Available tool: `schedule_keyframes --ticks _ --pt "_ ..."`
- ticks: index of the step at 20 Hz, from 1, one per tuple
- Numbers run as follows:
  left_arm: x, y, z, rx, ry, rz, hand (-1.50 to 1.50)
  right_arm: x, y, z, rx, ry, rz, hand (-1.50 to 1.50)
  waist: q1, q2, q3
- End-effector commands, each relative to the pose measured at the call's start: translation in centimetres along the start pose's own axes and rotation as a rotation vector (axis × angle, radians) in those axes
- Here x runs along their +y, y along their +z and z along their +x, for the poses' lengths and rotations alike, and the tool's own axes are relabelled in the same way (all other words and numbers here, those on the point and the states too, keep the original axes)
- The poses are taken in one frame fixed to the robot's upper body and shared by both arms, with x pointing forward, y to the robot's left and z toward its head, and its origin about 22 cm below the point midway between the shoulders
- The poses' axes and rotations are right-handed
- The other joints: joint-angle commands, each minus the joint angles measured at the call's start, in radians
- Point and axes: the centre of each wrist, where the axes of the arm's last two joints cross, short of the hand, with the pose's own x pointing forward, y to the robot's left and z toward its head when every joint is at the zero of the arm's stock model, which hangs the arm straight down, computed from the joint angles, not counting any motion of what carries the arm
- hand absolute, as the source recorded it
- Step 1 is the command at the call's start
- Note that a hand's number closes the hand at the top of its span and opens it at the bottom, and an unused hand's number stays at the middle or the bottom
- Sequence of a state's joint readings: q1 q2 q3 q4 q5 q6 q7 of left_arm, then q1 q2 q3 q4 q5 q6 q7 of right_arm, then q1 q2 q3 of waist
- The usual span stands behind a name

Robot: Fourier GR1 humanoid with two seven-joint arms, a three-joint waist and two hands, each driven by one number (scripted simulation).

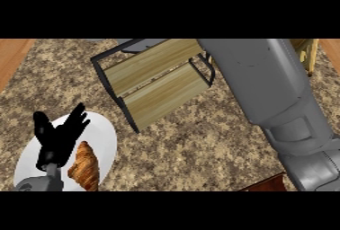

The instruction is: Pick the bell pepper from the tray and place it in the tiered shelf

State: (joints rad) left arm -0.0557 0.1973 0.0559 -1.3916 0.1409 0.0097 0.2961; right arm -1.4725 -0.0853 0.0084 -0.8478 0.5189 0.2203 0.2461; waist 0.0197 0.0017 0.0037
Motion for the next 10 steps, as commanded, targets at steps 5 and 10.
schedule_keyframes --ticks 5,10 --pt "-1.9 -1.4 0.4 0.039 -0.007 -0.014 0.00 0.0 -1.5 -0.7 -0.012 0.033 0.015 1.50 0.003 0.008 -0.005" --pt "-0.6 -0.3 -1.6 0.045 0.005 -0.002 0.00 -1.0 -0.9 -1.4 0.067 -0.141 -0.055 1.50 -0.005 0.002 -0.004"
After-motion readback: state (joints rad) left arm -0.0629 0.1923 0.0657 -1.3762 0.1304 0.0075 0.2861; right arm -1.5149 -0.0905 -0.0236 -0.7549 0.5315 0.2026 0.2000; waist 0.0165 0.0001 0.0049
